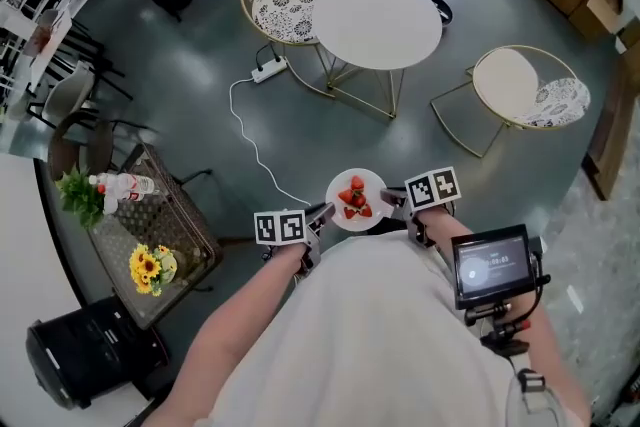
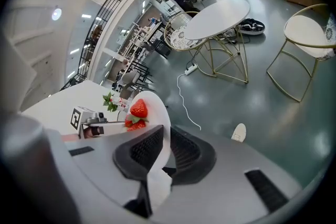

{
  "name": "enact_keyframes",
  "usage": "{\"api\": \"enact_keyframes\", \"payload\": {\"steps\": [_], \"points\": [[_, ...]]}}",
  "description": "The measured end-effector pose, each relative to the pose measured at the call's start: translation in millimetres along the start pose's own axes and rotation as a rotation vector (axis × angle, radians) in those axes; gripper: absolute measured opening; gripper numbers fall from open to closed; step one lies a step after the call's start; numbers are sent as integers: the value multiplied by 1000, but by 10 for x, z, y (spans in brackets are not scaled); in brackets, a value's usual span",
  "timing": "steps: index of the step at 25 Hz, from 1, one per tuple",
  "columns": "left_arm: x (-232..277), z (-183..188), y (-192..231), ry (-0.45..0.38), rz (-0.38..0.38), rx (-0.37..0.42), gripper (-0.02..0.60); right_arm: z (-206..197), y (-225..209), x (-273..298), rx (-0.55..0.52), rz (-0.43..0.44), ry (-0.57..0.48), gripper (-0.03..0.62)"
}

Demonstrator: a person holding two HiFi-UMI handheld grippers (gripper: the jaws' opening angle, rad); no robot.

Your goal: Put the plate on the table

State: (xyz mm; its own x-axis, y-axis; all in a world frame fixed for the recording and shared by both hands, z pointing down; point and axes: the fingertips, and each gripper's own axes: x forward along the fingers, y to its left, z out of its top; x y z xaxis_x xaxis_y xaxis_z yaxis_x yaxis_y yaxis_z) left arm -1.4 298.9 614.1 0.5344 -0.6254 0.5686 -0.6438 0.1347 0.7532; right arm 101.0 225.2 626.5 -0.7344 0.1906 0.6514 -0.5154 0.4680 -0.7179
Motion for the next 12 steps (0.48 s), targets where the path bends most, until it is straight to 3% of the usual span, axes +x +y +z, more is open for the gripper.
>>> {"api": "enact_keyframes", "payload": {"steps": [8, 12], "points": [[593, 798, -93, 10, 23, -5, 14, 868, -440, -144, 10, 10, 3, 32], [684, 925, -141, 5, 33, 7, 14, 1000, -517, -183, 15, 20, 1, 32]]}}
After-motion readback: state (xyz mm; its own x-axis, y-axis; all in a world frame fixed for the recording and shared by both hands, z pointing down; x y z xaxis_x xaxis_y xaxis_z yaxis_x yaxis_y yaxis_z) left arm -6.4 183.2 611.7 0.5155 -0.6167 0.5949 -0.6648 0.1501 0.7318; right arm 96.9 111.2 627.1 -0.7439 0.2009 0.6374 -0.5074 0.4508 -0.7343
